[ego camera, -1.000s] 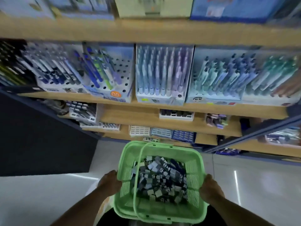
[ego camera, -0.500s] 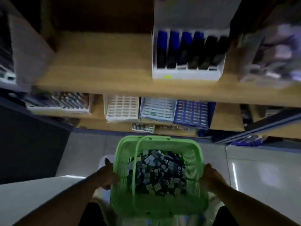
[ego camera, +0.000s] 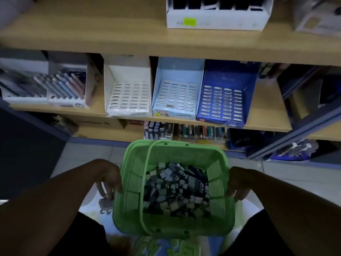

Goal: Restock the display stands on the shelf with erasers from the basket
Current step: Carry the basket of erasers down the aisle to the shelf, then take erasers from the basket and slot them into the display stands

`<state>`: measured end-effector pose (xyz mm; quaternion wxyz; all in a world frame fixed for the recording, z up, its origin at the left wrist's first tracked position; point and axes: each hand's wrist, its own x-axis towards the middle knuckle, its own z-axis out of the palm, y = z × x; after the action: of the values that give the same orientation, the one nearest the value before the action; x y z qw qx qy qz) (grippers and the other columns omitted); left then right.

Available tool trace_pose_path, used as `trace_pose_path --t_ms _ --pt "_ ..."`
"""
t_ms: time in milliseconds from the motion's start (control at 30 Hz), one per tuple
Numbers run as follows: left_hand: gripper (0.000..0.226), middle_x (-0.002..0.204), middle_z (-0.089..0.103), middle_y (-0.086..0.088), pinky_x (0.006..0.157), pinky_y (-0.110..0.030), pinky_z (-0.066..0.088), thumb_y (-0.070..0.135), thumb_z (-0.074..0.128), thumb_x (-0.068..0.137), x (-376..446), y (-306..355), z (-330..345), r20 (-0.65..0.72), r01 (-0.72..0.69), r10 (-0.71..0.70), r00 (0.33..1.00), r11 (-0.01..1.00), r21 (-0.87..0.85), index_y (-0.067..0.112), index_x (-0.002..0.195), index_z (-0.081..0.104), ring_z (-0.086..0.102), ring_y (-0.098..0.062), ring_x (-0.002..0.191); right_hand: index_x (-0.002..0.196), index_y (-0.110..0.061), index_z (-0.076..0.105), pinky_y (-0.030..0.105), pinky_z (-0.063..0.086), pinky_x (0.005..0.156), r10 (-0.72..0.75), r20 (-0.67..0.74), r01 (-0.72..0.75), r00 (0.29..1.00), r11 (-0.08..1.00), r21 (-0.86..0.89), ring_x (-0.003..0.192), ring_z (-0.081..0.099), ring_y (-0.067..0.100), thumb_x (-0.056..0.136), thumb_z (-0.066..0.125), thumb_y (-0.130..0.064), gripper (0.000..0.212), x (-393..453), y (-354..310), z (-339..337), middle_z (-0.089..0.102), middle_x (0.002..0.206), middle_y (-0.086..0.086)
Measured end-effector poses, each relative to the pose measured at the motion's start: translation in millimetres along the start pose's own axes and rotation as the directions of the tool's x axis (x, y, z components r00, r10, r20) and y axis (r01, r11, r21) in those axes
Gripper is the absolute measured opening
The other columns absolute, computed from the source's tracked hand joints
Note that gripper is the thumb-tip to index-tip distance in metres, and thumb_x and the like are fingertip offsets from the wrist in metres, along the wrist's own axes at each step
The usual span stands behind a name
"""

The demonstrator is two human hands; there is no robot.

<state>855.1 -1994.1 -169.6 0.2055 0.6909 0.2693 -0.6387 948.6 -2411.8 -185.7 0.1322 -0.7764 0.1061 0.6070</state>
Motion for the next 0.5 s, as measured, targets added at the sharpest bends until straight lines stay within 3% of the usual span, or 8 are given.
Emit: trace_pose_path --t_ms 67,167,233,300,367,433,467,500 --pt "0.027 0.123 0.069 -0.013 0.089 -0.039 0.059 0.016 0.067 0.095 2.1 -6.0 -1.4 -0.057 0.012 -0.012 0.998 1.0 -0.013 0.007 0.119 0.067 0.075 -0.016 0.09 0.105 0.011 0.067 0.04 0.062 0.069 -0.01 -0.037 0.01 0.999 1.0 -0.016 0.065 0.071 0.025 0.083 0.078 0.0 0.027 0.4 -4.4 6.7 0.071 0.104 0.026" --pt "0.035 0.116 0.072 -0.016 0.077 -0.039 0.061 0.017 0.064 0.095 1.7 -13.3 4.8 -0.216 -0.025 0.011 0.976 0.998 -0.061 0.004 0.127 0.06 0.076 -0.023 0.09 0.103 0.009 0.066 0.04 0.062 0.072 -0.078 -0.207 0.069 0.975 0.996 -0.049 0.07 0.073 0.022 0.086 0.077 -0.005 0.025 1.4 -10.7 19.2 0.072 0.098 0.023" --pt "0.055 0.13 0.061 -0.022 0.076 -0.039 0.06 0.019 0.062 0.096 -4.5 -10.1 16.0 -0.368 -0.039 0.017 0.93 0.998 -0.051 -0.004 0.142 0.044 0.071 -0.029 0.102 0.108 0.004 0.065 0.039 0.062 0.074 -0.122 -0.344 0.089 0.931 0.99 -0.109 0.083 0.074 0.026 0.088 0.073 -0.01 0.026 -5.2 -15.2 29.8 0.072 0.099 0.018" --pt "0.084 0.155 0.031 -0.025 0.098 -0.042 0.051 0.032 0.061 0.094 -4.0 -7.3 28.4 -0.57 -0.042 0.069 0.819 0.997 0.06 -0.005 0.154 0.016 0.049 -0.035 0.131 0.133 0.002 0.052 0.032 0.058 0.077 -0.144 -0.441 0.057 0.886 0.977 -0.205 0.097 0.07 0.028 0.092 0.065 -0.01 0.045 -9.3 -16.7 40.7 0.065 0.12 0.019" --pt "0.085 0.161 0.02 -0.024 0.113 -0.045 0.038 0.05 0.051 0.093 -11.3 2.6 46.8 -0.679 -0.081 0.14 0.72 0.99 0.118 0.001 0.155 0.021 0.033 -0.039 0.142 0.139 0.002 0.042 0.029 0.049 0.07 -0.177 -0.451 0.042 0.875 0.955 -0.292 0.083 0.06 0.023 0.095 0.058 -0.009 0.048 -17.1 -16.6 52.7 0.058 0.128 0.018" --pt "0.073 0.159 0.028 -0.023 0.112 -0.041 0.037 0.057 0.034 0.1 -30.4 18.4 75.9 -0.653 -0.155 0.196 0.732 0.981 0.12 0.006 0.152 0.033 0.038 -0.038 0.139 0.112 -0.002 0.053 0.033 0.049 0.064 -0.19 -0.458 0.04 0.869 0.948 -0.316 0.065 0.045 0.016 0.095 0.054 -0.01 0.018 -28.8 -16.4 59.7 0.058 0.111 0.013" --pt "0.07 0.158 0.031 -0.021 0.108 -0.036 0.039 0.056 0.031 0.102 -38.4 27.7 91.1 -0.605 -0.235 0.211 0.768 0.971 0.041 0.006 0.152 0.035 0.043 -0.036 0.134 0.113 0.001 0.053 0.035 0.05 0.062 -0.222 -0.471 0.072 0.854 0.947 -0.314 0.063 0.043 0.016 0.096 0.052 -0.01 0.02 -33.6 -17.7 60.8 0.058 0.109 0.013" --pt "0.067 0.154 0.038 -0.02 0.103 -0.033 0.041 0.052 0.033 0.104 -48.2 35.2 105.0 -0.563 -0.314 0.193 0.804 0.941 -0.127 0.003 0.15 0.037 0.049 -0.035 0.127 0.13 0.004 0.047 0.034 0.048 0.059 -0.274 -0.482 0.132 0.832 0.942 -0.308 0.065 0.045 0.017 0.099 0.05 -0.013 0.035 -42.6 -19.9 61.7 0.059 0.116 0.015"
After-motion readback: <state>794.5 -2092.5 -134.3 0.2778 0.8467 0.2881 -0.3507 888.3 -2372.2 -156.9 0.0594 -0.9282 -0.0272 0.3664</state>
